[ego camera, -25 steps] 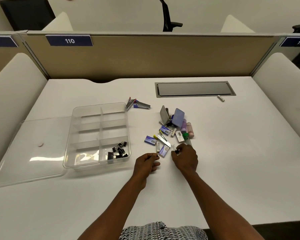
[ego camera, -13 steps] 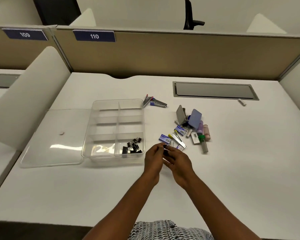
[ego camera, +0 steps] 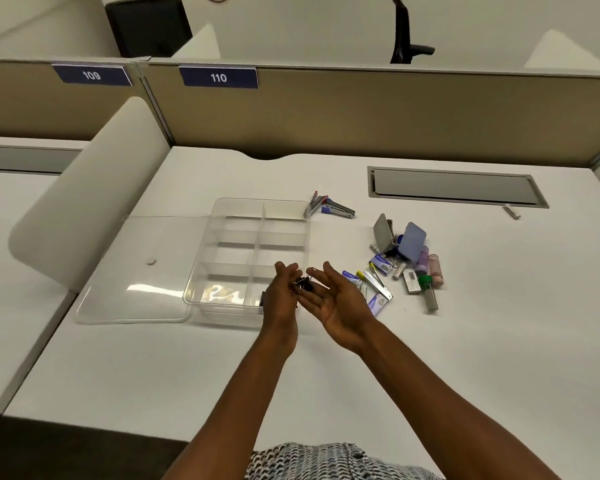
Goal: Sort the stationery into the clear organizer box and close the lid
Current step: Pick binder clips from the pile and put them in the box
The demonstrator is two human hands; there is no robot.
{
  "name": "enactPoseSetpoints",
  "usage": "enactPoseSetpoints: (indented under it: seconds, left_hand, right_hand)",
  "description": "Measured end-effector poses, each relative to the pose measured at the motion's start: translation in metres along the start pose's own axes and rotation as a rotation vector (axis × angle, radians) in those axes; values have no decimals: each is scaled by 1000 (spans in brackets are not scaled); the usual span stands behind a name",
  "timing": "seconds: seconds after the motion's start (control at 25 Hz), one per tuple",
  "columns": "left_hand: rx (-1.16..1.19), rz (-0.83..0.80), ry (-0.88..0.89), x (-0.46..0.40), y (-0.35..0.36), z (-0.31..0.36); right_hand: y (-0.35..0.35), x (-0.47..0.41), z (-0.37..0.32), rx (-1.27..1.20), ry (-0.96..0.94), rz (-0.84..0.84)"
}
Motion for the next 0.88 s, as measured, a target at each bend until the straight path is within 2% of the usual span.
enactPoseSetpoints:
  seconds: [0.2, 0.36, 0.88]
  left_hand:
    - [-36, 35, -97, -9, -13, 7]
    - [54, 27, -135, -10, -20, 5]
    - [-20, -10, -92, -11, -13, -2]
  right_hand:
    - [18, -8, 3, 125, 49, 27]
    - [20, -8, 4, 168, 53, 39]
    - [7, -3, 5, 350, -45, 31]
Point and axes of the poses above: each hand's wrist, its own x-axis away from the middle knuckle, its own y-axis out of the palm, z = x × y, the point moved 1 cm from there along -x, towards the middle knuckle, and after that the axes turned 1 degree about -z, right-handed, at the moved point
